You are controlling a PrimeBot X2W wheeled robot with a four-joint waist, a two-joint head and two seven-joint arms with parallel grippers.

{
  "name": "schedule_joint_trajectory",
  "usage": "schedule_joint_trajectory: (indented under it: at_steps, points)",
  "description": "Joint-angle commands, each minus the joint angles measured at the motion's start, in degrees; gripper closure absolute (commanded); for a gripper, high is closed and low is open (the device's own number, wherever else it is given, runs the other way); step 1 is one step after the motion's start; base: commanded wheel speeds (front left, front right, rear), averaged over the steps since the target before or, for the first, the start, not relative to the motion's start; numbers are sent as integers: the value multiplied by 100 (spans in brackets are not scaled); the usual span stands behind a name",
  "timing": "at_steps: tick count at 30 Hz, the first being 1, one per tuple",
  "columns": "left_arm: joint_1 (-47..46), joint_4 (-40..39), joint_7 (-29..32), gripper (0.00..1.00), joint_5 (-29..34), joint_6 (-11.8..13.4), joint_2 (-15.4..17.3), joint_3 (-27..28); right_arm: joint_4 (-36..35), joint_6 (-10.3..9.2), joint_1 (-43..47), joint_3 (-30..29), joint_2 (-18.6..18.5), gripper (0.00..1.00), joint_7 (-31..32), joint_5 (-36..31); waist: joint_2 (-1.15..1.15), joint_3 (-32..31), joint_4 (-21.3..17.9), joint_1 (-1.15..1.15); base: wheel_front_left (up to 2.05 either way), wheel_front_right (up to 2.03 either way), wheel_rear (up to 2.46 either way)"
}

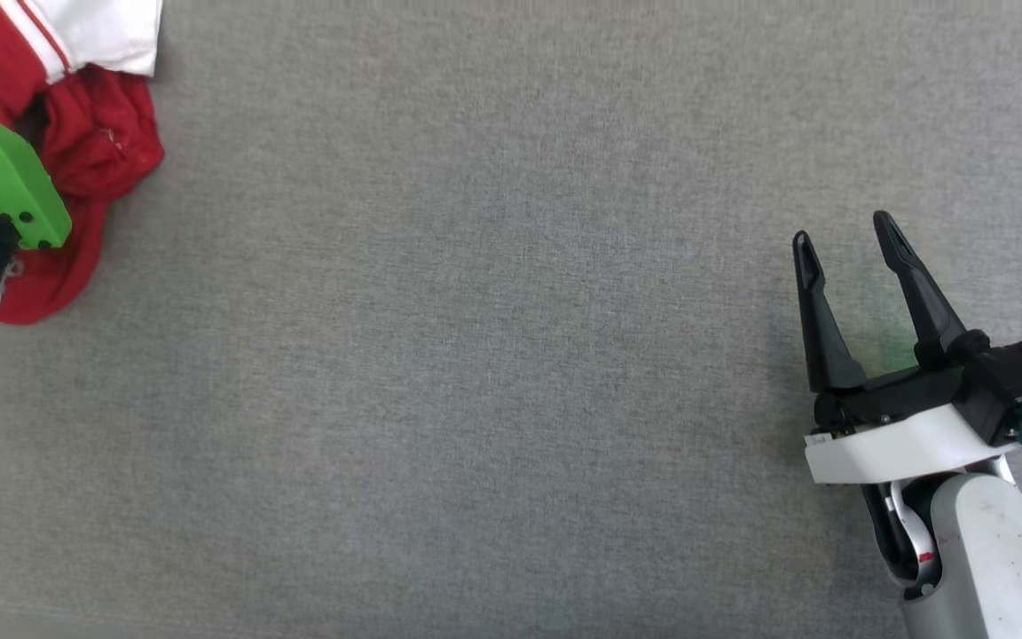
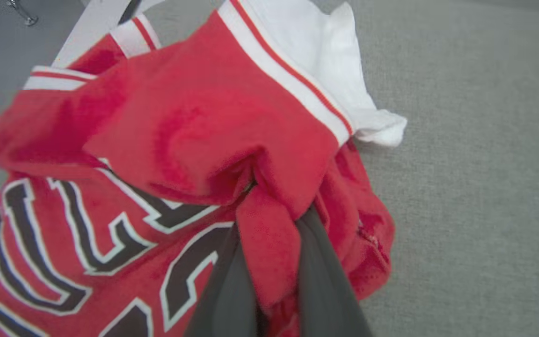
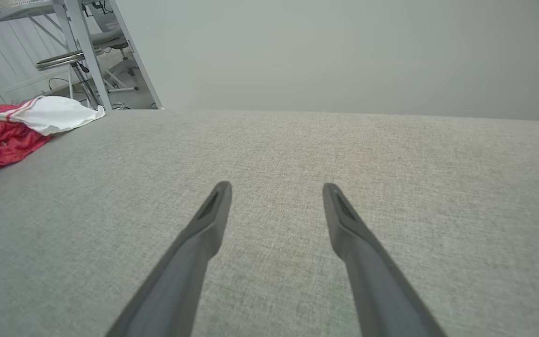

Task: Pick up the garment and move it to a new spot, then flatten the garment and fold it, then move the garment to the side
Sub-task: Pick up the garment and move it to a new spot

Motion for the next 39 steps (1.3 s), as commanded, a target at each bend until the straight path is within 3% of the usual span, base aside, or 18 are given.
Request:
schedule_joint_trajectory:
  at_steps: [1,10,17,23,31,39]
  points:
    - [82,19,-288,100,85,60,-38,43,22,-6,78,-38,24,0,-32,3,0,-485,64,0,0,0,0]
    - [282,-344,-1692,100,594,252,-148,-93,76,-6,444,-302,181,0,-34,82,0,-1452,104,0,0,0,0]
    - [483,-918,-1913,100,932,270,-403,-508,58,-6,685,-399,301,0,-34,124,0,-1999,-115,0,0,0,0]
    - [580,-1439,-1689,100,939,348,-711,-743,35,-6,880,-568,364,0,-34,140,0,-2279,-482,0,0,0,0]
    - [839,-1818,-1393,100,758,471,-1561,-1134,-28,-6,1030,-681,416,0,-34,145,0,-2378,-1034,0,0,0,0]
    - [1210,-1477,-1496,100,830,672,-2855,-1818,-23,-6,1047,-646,458,0,-35,148,0,-2199,-1519,0,0,0,0]
